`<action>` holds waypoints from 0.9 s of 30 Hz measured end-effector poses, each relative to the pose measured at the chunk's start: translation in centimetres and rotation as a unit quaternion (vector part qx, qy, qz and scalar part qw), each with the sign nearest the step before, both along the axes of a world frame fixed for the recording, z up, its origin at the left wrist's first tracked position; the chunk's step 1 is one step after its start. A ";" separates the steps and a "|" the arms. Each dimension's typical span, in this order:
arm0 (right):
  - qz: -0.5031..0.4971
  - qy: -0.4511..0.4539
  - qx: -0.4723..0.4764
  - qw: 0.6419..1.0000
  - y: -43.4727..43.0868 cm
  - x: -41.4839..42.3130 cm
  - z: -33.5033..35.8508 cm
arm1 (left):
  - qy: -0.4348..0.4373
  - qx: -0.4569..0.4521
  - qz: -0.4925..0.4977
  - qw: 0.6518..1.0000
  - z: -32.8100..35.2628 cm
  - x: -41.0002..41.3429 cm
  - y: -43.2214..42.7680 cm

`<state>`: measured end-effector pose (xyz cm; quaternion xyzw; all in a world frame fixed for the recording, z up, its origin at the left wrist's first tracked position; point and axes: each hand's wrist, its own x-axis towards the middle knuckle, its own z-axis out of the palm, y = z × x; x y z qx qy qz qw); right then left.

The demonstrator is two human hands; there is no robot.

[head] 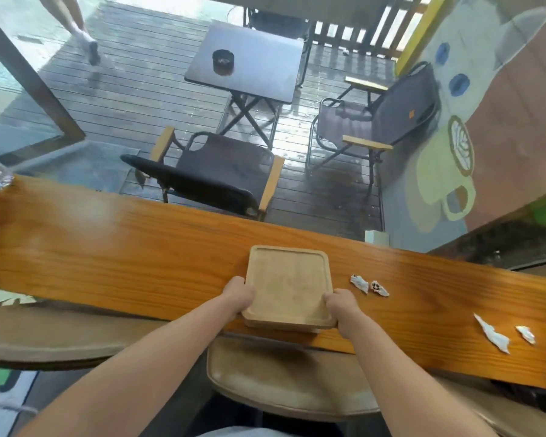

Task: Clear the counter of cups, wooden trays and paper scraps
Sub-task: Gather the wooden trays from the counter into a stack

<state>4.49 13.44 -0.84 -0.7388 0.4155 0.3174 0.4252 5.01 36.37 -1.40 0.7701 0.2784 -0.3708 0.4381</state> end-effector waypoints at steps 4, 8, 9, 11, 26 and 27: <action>0.004 0.018 0.004 1.000 -0.4 -0.1 -0.7 | -0.024 0.038 -0.031 0.998 -1.1 0.1 -0.5; 0.044 0.012 -0.019 0.999 -1.1 -0.4 -1.0 | -0.053 0.088 -0.052 0.993 -1.1 -0.1 -1.0; 0.056 0.009 -0.026 0.998 -1.2 -0.4 -1.1 | -0.059 0.098 -0.055 0.992 -1.1 -0.2 -1.1; 0.075 0.010 -0.036 0.996 -1.4 -0.4 -1.3 | -0.066 0.117 -0.066 0.989 -1.2 -0.4 -1.1; 0.059 0.018 -0.039 0.997 -1.3 0.1 -2.4 | -0.104 0.210 -0.054 0.971 -2.2 -2.1 -2.2; 0.057 0.017 -0.037 0.998 -1.3 0.0 -2.5 | -0.107 0.215 -0.054 0.969 -2.2 -2.1 -2.2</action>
